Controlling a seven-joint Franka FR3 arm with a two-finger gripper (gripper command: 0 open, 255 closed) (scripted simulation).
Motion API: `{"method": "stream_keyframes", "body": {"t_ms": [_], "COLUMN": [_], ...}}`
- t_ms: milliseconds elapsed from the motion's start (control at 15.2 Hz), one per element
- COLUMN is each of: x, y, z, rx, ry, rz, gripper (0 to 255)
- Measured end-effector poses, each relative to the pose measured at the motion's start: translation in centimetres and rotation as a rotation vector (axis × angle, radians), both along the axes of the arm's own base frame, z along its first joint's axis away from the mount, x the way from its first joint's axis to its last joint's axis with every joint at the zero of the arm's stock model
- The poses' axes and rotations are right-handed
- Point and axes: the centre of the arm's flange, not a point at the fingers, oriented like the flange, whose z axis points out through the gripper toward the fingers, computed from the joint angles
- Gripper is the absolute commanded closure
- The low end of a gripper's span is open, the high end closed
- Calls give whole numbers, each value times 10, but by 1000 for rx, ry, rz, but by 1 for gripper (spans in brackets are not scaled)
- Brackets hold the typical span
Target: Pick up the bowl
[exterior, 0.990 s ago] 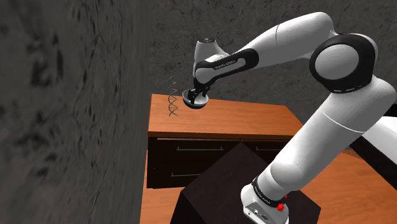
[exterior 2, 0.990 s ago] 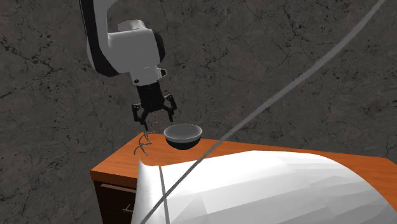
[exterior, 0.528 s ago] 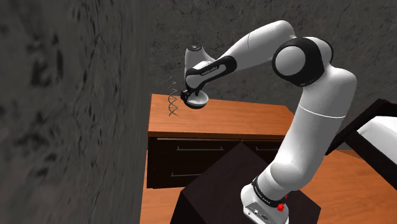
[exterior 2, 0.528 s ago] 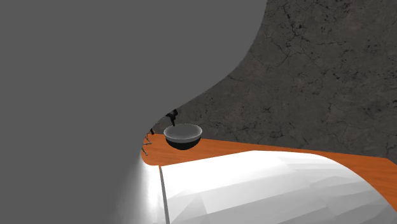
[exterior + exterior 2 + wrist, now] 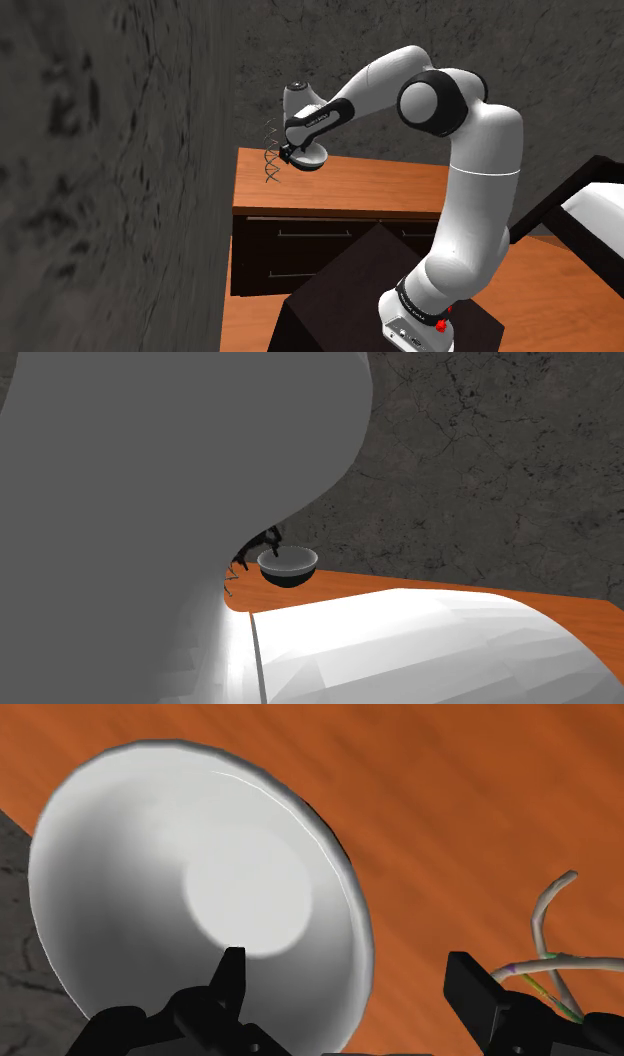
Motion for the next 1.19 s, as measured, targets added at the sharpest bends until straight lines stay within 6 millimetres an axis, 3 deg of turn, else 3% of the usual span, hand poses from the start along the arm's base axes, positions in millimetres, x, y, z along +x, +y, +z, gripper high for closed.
{"method": "stream_keyframes", "body": {"t_ms": [264, 330, 990, 1188], "x": [0, 0, 0, -1], "y": [0, 0, 0, 0], "z": [-22, -24, -25, -15], "rx": [0, 0, -1, 0], "ry": [0, 0, -1, 0], "rz": [0, 0, 0, 0], "gripper": [0, 255, 255, 255]}}
